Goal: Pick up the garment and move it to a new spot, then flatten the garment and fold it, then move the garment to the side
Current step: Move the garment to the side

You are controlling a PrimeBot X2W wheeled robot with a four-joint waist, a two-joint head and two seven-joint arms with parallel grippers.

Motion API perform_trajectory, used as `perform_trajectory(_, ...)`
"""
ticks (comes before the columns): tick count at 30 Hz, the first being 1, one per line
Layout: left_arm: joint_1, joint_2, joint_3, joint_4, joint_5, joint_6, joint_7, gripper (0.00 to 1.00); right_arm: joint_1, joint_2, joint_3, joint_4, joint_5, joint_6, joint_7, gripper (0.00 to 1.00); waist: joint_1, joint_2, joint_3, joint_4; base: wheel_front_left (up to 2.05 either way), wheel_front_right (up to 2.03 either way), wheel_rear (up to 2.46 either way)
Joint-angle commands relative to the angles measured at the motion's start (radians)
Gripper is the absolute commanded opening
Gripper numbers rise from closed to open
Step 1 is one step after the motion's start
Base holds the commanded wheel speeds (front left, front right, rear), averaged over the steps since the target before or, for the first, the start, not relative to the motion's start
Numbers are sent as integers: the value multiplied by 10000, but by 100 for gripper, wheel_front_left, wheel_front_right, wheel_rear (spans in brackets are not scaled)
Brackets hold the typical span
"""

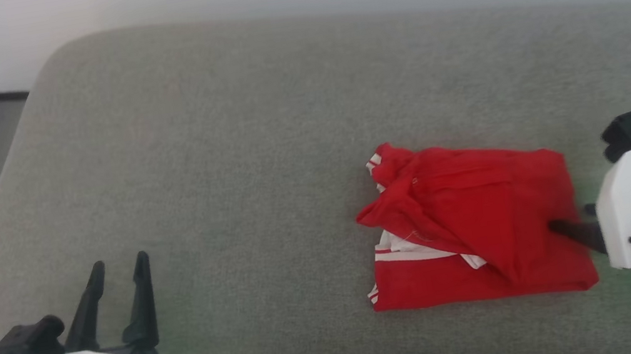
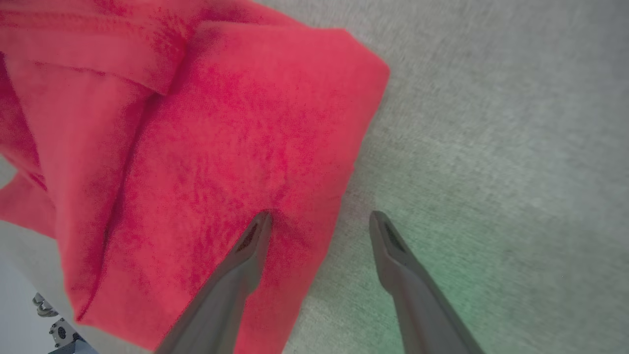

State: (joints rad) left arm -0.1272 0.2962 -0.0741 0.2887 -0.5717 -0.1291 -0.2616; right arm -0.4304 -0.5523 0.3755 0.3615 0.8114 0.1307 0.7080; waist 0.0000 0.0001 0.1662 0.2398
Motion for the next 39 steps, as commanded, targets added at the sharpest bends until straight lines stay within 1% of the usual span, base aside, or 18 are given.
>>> perform_trajectory(1, -231, -90, -89, 40, -14, -16, -40, 100, -157, 226, -46, 212, -204, 0, 426, 100, 0, -1, 316, 222, 0, 0, 0)
perform_trajectory(4, -414, -182, -180, 91, -16, -16, -40, 100, -91, 642, -80, 644, -334, 0, 1007, 100, 0, -1, 530, 347, 0, 0, 0)
perform_trajectory(5, -414, -182, -180, 91, -16, -16, -40, 100, -91, 642, -80, 644, -334, 0, 1007, 100, 0, -1, 530, 347, 0, 0, 0)
perform_trajectory(8, -518, -250, -223, 147, -13, -16, -40, 100, -38, 1018, -133, 910, -439, 0, 1397, 100, 0, -1, 657, 425, 0, 0, 0)
perform_trajectory(9, -559, -271, -229, 158, -9, -16, -40, 100, -21, 1119, -123, 893, -410, 0, 1480, 42, 0, -1, 687, 434, 0, 0, 0)
perform_trajectory(10, -591, -284, -226, 157, -15, -16, -40, 100, -28, 1167, -96, 793, -401, 1, 1508, 0, 0, -1, 715, 436, 0, 0, 0)
perform_trajectory(13, -641, -300, -156, 190, -18, -16, -40, 100, -61, 1129, -331, 591, -396, 0, 1493, 0, 0, -1, 760, 381, 0, 0, 0)
perform_trajectory(22, -879, -149, -131, 47, 11, -16, -40, 100, -180, 467, -1316, -376, -727, -11, 1594, 0, 0, -1, 824, -170, 0, 0, 0)
perform_trajectory(25, -959, -41, -184, 0, 60, -16, -39, 100, -195, 405, -1628, -703, -825, -8, 1635, 0, 0, -1, 857, -471, 0, 0, 0)
perform_trajectory(30, -1233, 44, -389, -108, 136, -16, -39, 100, -277, 71, -2085, -1152, -1014, -6, 1634, 0, 0, -1, 967, -1051, 0, 0, 0)
perform_trajectory(39, -2038, 217, -1003, -252, 328, -16, -39, 100, -862, -429, -2836, -1478, -1487, -5, 1443, 0, 0, -1, 1360, -2300, 0, 0, 0)
